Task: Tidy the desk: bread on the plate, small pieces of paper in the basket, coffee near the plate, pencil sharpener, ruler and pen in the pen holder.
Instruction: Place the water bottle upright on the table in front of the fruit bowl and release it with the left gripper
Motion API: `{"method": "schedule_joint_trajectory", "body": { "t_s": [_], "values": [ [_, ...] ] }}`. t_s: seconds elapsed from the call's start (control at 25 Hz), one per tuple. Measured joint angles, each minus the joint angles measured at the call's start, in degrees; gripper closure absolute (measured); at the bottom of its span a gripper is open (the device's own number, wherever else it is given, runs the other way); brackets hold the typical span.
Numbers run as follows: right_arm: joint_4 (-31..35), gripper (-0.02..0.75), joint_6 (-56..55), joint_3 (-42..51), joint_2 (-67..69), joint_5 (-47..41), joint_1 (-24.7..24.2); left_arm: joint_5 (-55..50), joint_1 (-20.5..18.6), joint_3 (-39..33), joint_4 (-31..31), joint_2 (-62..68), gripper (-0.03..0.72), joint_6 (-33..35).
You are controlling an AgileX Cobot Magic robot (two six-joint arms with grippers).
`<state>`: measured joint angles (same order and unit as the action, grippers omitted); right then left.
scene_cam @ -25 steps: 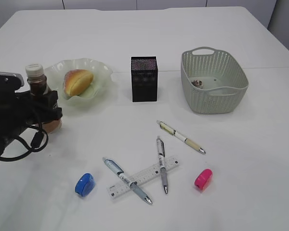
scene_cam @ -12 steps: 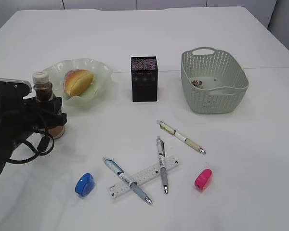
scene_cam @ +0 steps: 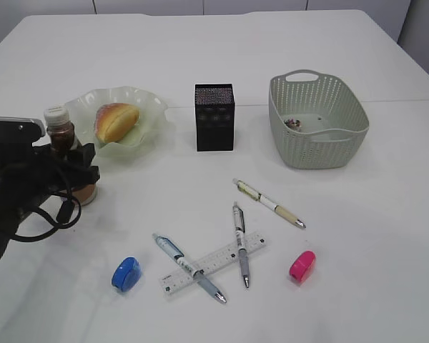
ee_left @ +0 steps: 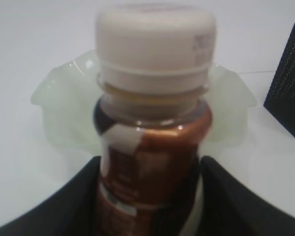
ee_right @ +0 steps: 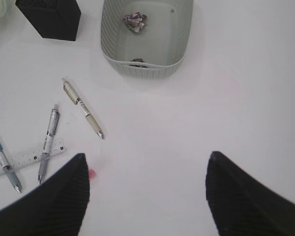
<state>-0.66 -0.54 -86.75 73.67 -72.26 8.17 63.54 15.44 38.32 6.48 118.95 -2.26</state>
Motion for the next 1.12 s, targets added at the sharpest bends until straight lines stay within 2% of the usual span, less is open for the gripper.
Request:
{"method": "schedule_joint_trajectory", "body": {
  "t_s": [0.32,1.12],
  "values": [
    [0.0,0.166,0.0,0.0,0.0,0.0,0.0,1.6,0.0,0.1,0.0,-0.6,0.243,0.3],
    [0.0,0.166,0.1,0.0,0.0,0.0,0.0,1.2,0.0,-3.0,-0.3,-11.9,0.244,4.0]
  ]
}}
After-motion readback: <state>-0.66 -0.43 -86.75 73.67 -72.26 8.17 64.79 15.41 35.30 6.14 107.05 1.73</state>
